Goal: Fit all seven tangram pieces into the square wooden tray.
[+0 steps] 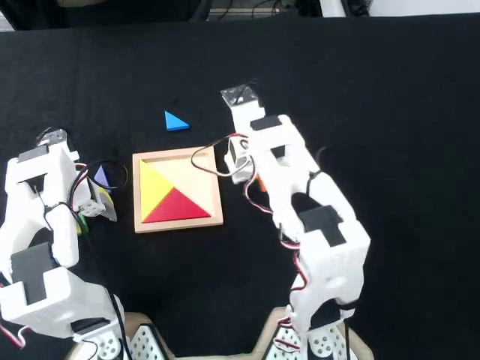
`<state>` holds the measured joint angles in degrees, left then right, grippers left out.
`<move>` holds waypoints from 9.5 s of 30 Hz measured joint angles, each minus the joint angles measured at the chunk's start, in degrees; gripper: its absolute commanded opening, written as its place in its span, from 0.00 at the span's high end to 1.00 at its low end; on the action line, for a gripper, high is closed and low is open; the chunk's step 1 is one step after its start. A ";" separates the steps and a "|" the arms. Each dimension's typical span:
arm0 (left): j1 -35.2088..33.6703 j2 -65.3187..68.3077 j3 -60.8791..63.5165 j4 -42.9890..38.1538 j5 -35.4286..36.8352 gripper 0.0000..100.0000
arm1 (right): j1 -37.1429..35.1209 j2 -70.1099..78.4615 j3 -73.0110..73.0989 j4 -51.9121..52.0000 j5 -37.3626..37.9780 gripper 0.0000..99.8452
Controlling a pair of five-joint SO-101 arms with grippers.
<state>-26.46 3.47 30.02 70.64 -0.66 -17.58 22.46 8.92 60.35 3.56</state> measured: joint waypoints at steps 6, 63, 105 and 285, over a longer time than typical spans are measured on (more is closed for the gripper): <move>0.00 0.00 0.00 0.00 0.00 0.76 | -0.09 1.32 -1.14 0.09 -0.09 0.79; 0.00 0.00 0.00 0.00 0.00 0.76 | -3.96 -7.21 2.99 0.44 2.02 0.79; 0.00 0.00 0.00 0.00 0.00 0.76 | -7.12 -8.53 5.45 -1.85 2.29 0.79; 0.00 -0.18 1.93 -1.93 0.00 0.76 | -10.46 -2.29 -5.36 2.11 10.29 0.99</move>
<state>-26.46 3.30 31.96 68.70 -0.66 -28.04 20.18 3.56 62.46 13.85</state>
